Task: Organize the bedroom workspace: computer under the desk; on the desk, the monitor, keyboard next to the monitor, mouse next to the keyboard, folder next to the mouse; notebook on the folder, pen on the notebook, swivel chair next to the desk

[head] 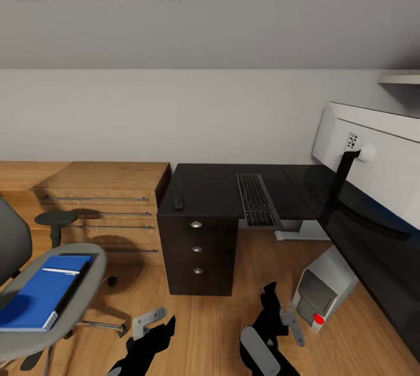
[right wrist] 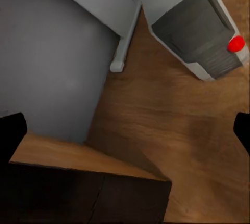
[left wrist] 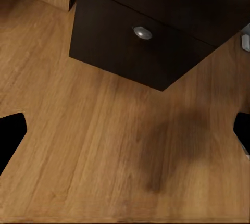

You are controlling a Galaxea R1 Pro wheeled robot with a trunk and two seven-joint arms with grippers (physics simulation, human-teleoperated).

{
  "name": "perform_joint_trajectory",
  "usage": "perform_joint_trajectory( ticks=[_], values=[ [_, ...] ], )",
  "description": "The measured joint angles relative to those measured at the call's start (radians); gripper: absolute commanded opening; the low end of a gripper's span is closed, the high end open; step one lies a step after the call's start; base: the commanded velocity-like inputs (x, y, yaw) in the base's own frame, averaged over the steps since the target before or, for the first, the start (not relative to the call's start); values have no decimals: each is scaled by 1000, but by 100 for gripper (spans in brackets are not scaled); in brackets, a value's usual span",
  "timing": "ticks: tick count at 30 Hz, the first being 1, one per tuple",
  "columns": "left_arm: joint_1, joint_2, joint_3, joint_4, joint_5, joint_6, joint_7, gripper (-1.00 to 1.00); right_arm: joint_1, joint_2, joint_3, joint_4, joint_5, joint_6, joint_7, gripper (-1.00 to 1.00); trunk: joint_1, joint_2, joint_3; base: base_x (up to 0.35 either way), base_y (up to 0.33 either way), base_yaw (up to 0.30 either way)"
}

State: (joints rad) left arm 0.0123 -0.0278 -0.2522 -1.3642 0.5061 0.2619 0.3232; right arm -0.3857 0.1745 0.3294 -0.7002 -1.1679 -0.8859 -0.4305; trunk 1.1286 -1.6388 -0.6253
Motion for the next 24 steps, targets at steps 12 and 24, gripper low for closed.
perform_joint_trajectory(
  ticks=[12, 24],
  values=[
    [0, -1, -5, 221, -10, -3, 2, 100, 25, 0, 14, 297, 202, -3, 2, 100, -46, 84, 38, 0, 0, 0],
    [0, 1, -4, 444, -53, -84, 0, 100, 26, -10, 31, 497, 253, -7, 8, 100, -92, 168, 75, 0, 0, 0]
  ],
)
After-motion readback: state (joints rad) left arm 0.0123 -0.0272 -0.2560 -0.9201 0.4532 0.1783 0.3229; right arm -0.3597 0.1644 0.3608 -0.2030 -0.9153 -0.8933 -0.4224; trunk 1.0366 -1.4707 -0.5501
